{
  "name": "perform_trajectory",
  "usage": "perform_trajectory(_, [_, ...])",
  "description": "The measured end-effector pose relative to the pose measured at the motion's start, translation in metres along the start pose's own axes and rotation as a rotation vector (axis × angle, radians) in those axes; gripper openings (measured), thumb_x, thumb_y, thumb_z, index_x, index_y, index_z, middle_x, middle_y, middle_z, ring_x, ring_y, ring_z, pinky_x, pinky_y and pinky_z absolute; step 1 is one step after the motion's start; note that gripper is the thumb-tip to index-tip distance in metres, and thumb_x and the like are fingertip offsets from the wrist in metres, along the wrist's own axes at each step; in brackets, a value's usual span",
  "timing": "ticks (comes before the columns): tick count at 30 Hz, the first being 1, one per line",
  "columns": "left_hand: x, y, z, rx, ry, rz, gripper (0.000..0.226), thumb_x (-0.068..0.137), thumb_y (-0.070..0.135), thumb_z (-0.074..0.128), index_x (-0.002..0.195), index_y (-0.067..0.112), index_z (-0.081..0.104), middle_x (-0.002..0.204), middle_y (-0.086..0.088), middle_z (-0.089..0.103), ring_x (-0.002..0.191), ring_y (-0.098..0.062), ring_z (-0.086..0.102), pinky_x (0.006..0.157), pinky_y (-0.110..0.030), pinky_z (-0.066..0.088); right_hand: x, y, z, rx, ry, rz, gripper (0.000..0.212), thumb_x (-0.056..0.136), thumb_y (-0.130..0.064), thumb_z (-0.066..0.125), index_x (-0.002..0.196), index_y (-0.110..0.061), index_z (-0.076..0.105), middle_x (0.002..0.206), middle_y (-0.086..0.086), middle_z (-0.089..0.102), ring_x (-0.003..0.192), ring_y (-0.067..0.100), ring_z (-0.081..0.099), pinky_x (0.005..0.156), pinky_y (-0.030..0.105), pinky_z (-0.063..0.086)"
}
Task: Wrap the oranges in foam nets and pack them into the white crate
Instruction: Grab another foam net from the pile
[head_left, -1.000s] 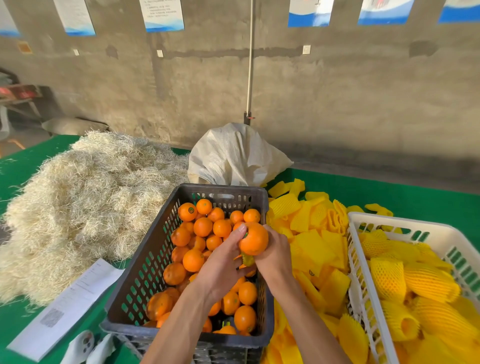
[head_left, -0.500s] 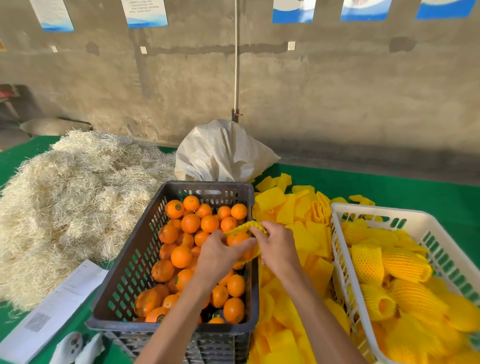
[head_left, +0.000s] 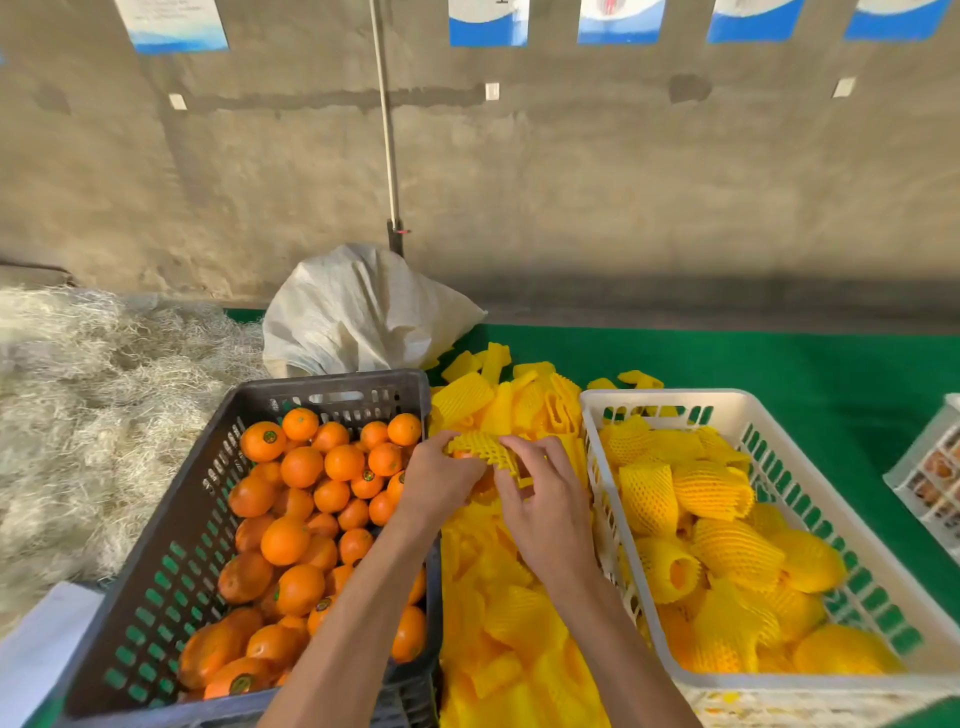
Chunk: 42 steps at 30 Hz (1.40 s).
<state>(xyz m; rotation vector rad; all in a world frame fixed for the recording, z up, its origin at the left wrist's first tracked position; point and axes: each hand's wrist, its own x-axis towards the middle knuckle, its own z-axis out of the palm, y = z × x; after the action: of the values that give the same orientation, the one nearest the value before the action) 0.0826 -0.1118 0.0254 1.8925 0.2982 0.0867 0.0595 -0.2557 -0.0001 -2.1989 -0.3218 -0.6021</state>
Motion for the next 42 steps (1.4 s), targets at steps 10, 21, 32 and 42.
perform_trajectory(10, [-0.003, 0.034, 0.096, -0.418, -0.565, -0.147, 0.033, 0.090, 0.020, 0.079, 0.121, 0.012, 0.072, 0.119, -0.009, 0.077, 0.111, -0.026, 0.073, 0.098, -0.043, 0.058, -0.004, 0.071, -0.071, 0.009, 0.303, 0.167, 0.030, 0.101, -0.023, 0.059, 0.129, -0.012, 0.067, 0.120, 0.003, 0.060, 0.107, 0.015, 0.061, 0.087, 0.031, 0.056])
perform_trajectory(21, [-0.010, 0.048, 0.192, -0.062, -0.409, 0.070, 0.045, 0.089, 0.012, 0.080, 0.133, 0.008, 0.068, 0.136, -0.009, 0.065, 0.125, -0.025, 0.063, 0.104, -0.046, 0.054, -0.012, 0.117, -0.115, -0.149, 0.316, 0.297, 0.020, 0.098, -0.022, 0.061, 0.115, -0.015, 0.069, 0.122, -0.002, 0.061, 0.113, 0.016, 0.059, 0.085, 0.028, 0.050])
perform_trajectory(32, [0.015, -0.009, 0.114, 0.181, -0.177, -0.010, 0.030, 0.098, 0.019, 0.071, 0.123, 0.003, 0.071, 0.125, -0.012, 0.069, 0.118, -0.028, 0.065, 0.098, -0.036, 0.050, -0.003, 0.097, -0.037, -0.022, -0.248, 0.288, 0.025, 0.096, -0.017, 0.067, 0.120, -0.012, 0.067, 0.121, 0.005, 0.062, 0.109, 0.018, 0.062, 0.096, 0.034, 0.051])
perform_trajectory(42, [-0.014, -0.069, 0.088, 0.373, -0.280, -0.117, 0.035, 0.104, 0.028, 0.058, 0.133, 0.010, 0.062, 0.122, -0.013, 0.067, 0.105, -0.029, 0.066, 0.083, -0.032, 0.047, -0.069, 0.110, 0.037, -0.482, -0.901, 0.238, 0.043, 0.092, -0.040, 0.066, 0.129, -0.018, 0.059, 0.131, 0.005, 0.063, 0.125, 0.029, 0.056, 0.100, 0.037, 0.042])
